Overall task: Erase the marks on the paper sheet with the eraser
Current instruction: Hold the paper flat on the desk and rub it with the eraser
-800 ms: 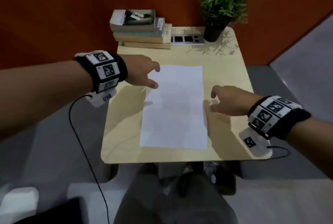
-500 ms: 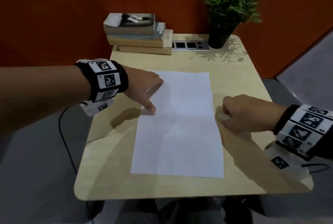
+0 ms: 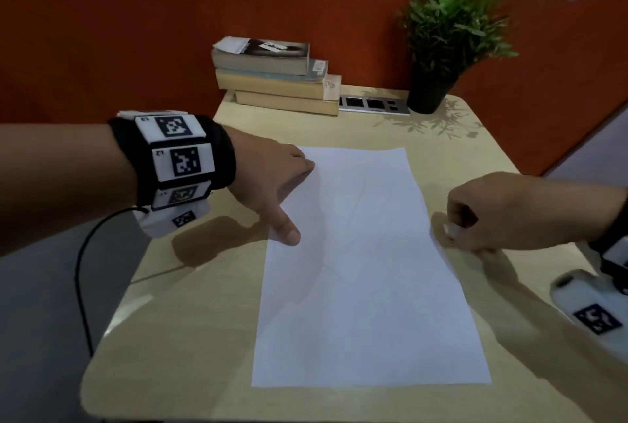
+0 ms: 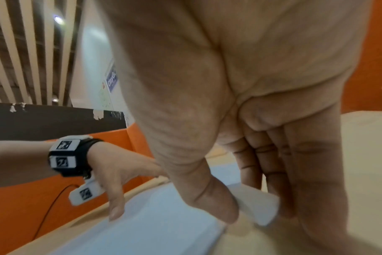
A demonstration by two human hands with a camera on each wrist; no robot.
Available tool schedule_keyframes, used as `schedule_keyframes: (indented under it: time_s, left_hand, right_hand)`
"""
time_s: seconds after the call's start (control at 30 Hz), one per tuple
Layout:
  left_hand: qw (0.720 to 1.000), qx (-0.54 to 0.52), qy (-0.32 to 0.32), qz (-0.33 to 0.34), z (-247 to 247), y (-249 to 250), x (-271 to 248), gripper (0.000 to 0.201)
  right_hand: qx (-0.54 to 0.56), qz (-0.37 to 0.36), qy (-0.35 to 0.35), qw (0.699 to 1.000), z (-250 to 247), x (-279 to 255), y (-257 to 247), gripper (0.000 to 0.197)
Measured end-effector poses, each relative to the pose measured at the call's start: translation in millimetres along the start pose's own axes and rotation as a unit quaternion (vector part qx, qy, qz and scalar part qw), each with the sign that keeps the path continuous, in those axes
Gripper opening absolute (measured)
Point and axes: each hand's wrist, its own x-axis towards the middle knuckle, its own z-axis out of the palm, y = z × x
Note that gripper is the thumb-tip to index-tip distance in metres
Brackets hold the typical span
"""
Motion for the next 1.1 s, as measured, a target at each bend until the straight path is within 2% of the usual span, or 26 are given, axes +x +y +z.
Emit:
schedule_keyframes:
  time_s: [0.07, 0.13, 0.2, 0.3, 0.43, 0.53, 0.63, 0.73, 0.87, 0.9, 0.97, 1.03, 1.1]
  left_hand:
    - [1.000, -0.006, 0.007, -0.012, 4, 8, -8, 0.137]
    - [1.000, -0.006, 0.012, -0.028, 8, 18, -17, 0.138]
    - [0.999, -0.007, 0.011, -0.043, 12, 29, -28, 0.133]
    - [0.998, -0.032, 0.024, -0.058, 19, 46, -46, 0.100]
    - [0.993, -0.087, 0.067, -0.052, 34, 55, -66, 0.064]
    - [0.991, -0.075, 0.096, -0.049, 44, 54, -77, 0.051]
    - [0.991, -0.052, 0.116, -0.039, 53, 59, -87, 0.065]
    - [0.992, -0.039, 0.115, -0.014, 62, 70, -101, 0.053]
    - [0.986, -0.099, 0.132, 0.021, 66, 75, -113, 0.047]
    - [0.985, -0.107, 0.131, 0.019, 65, 72, -113, 0.052]
    - [0.988, -0.112, 0.109, 0.010, 64, 63, -110, 0.075]
    - [0.993, -0.106, 0.061, 0.005, 66, 56, -105, 0.106]
    - [0.994, -0.105, 0.014, -0.008, 69, 53, -101, 0.119]
  right_hand:
    - [-0.002, -0.006, 0.054, 0.999, -10, -7, -12, 0.020]
    - [0.026, -0.051, 0.104, 0.993, -17, -11, -30, 0.015]
    - [0.048, -0.096, 0.122, 0.987, -15, -13, -53, 0.014]
    - [0.020, -0.130, 0.140, 0.981, 4, -4, -81, 0.015]
    - [-0.009, -0.139, 0.171, 0.975, 25, 1, -95, 0.019]
    - [-0.039, -0.165, 0.172, 0.970, 30, -6, -93, 0.014]
    - [-0.051, -0.169, 0.167, 0.970, 27, -13, -92, 0.014]
    - [-0.045, -0.165, 0.178, 0.969, 25, -16, -98, 0.015]
    - [-0.011, -0.201, 0.176, 0.963, 37, -22, -112, 0.013]
    - [-0.009, -0.206, 0.172, 0.963, 40, -23, -114, 0.011]
    - [-0.016, -0.212, 0.172, 0.962, 43, -25, -114, 0.012]
    - [-0.019, -0.212, 0.174, 0.962, 43, -26, -114, 0.016]
    - [-0.014, -0.210, 0.173, 0.962, 42, -27, -114, 0.018]
